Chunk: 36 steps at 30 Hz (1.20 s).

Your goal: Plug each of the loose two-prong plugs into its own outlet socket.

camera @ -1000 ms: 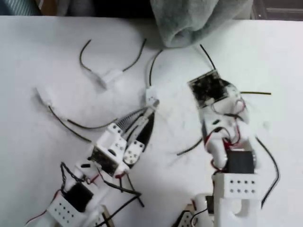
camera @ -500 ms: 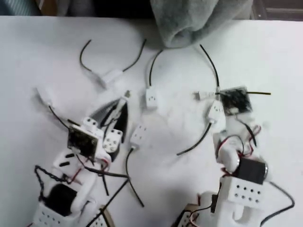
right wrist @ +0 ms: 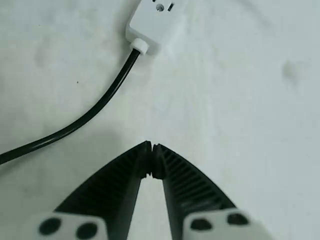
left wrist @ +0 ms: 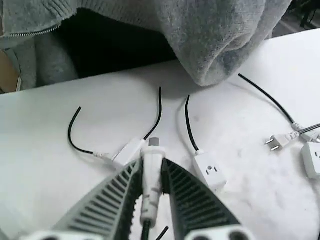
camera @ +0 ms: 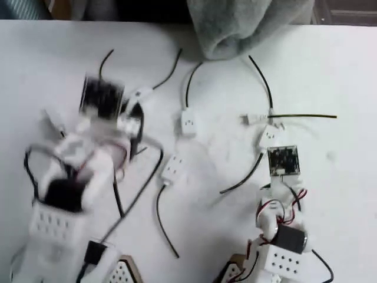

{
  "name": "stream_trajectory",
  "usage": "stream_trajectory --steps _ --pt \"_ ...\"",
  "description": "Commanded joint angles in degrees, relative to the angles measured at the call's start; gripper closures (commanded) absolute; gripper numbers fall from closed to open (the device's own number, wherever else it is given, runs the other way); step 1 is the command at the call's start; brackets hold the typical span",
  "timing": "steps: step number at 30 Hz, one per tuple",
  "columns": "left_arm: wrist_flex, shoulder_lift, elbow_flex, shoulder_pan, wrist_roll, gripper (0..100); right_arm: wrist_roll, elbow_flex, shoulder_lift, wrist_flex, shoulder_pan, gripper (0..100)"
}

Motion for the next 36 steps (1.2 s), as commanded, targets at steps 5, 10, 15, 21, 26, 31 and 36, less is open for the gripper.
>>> stream_trajectory --steps 5,10,15,21,26,31,36 --pt "26.6 31.1 -40.1 -0.2 0.7 98 -0.4 2.5 -6.1 -0.7 0.4 97.8" --pt "41.8 47.9 -60.0 0.2 -3.0 98 -0.1 2.7 -6.7 -0.7 0.4 97.8" --pt "45.5 58.0 -68.3 3.6 -17.8 98 0.0 2.7 -6.7 -0.6 0.4 97.8" --pt "45.4 58.8 -64.0 9.7 -42.9 98 0.0 2.7 -6.7 -0.7 0.4 97.8" --pt "45.3 59.2 -59.5 13.7 -55.2 98 0.0 2.7 -6.8 -0.7 0.4 97.8" --pt "45.3 59.3 -52.9 16.2 -67.0 98 0.0 2.7 -6.8 -0.8 0.4 97.8" --pt "45.3 59.2 -45.8 16.1 -81.4 98 0.1 2.7 -6.8 -0.9 0.4 97.8"
